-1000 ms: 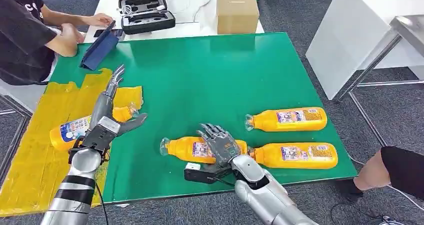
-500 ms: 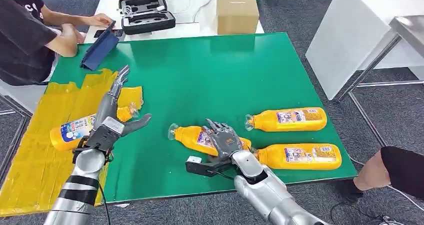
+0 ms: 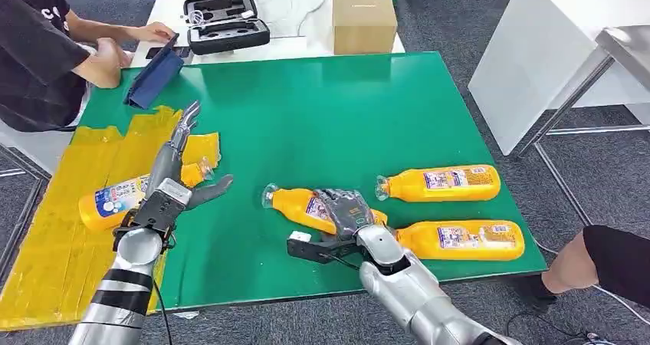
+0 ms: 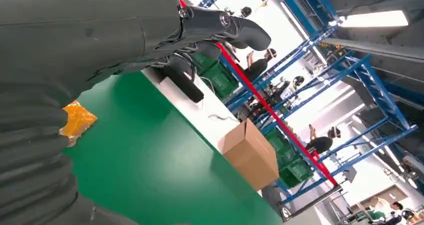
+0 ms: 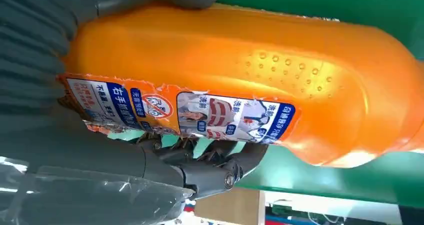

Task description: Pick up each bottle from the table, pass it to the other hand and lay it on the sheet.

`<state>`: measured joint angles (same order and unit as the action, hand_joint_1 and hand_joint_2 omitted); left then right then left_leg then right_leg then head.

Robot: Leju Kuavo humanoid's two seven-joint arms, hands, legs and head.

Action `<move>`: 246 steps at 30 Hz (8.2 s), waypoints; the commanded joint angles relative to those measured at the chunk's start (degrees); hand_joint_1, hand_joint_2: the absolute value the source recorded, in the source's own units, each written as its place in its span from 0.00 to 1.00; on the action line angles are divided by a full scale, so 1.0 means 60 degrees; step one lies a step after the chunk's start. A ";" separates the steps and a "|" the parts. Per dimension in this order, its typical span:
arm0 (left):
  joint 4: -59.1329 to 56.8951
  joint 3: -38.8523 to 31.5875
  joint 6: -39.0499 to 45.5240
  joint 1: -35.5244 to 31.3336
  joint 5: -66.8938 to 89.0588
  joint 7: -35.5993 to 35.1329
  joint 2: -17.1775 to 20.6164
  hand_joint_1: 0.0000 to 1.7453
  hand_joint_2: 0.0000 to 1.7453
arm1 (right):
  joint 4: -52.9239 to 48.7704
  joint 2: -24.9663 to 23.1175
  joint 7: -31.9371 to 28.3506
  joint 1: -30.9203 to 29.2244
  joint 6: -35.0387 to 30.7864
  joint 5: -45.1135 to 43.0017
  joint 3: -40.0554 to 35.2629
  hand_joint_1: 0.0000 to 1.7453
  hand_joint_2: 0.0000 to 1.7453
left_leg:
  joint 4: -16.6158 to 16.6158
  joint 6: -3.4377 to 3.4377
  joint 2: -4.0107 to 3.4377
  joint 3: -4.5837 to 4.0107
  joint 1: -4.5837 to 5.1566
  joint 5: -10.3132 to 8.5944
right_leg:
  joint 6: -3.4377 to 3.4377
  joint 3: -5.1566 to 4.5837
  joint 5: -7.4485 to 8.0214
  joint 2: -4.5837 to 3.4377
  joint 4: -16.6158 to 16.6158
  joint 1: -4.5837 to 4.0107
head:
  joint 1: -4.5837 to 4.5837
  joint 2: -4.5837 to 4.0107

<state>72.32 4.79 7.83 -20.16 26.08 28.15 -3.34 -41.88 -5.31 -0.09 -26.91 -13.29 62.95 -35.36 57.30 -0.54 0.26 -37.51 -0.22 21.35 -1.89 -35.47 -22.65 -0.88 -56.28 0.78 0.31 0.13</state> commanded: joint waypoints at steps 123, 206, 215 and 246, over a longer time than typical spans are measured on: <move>-0.2551 0.0884 -0.0670 -0.2075 -0.3942 -0.0693 -0.0168 1.00 1.00 | -0.6431 -0.0823 -0.5459 0.2220 -0.2279 -0.5682 -0.0682 0.00 1.00 | 0.0012 0.0010 0.0014 -0.0076 -0.0011 0.0017 | 0.0010 -0.0059 -0.0016 0.0032 -0.0010 -0.0015 | 0.0000 0.0000; -0.0314 -0.1170 0.1465 0.0571 -0.0355 0.0939 -0.0499 0.00 1.00 | -0.6418 0.1623 -0.2667 0.2716 -0.0395 -0.4436 0.3452 0.00 1.00 | 0.0013 0.0003 0.0009 -0.0060 0.0003 0.0036 | 0.0001 -0.0036 -0.0025 0.0022 0.0003 -0.0001 | 0.0004 0.0000; -0.0390 -0.1015 0.1481 0.0562 -0.0604 0.0822 -0.0282 0.00 1.00 | -0.6324 0.1555 -0.2793 0.2711 -0.0253 -0.4416 0.3627 0.00 1.00 | 0.0002 0.0001 -0.0005 -0.0091 0.0007 0.0024 | 0.0003 -0.0071 -0.0006 0.0003 0.0008 0.0000 | -0.0007 0.0000; -0.1032 -0.0425 -0.4376 0.1078 -0.5207 0.0153 -0.0354 0.00 1.00 | 0.0078 0.4344 -0.0921 -0.0181 0.1723 -0.2288 0.4749 0.00 1.00 | 0.0003 -0.0010 0.0009 -0.0045 0.0034 0.0034 | -0.0001 -0.0020 -0.0013 0.0020 0.0011 0.0024 | 0.0004 0.0000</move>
<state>73.20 0.68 -17.99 -11.19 -4.63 29.51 -5.73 -53.19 21.03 -5.09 -23.59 -2.51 48.98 -9.00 57.35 -0.65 0.30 -38.19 -0.01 21.43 -1.97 -36.00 -22.61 -0.86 -56.28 0.96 0.33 0.13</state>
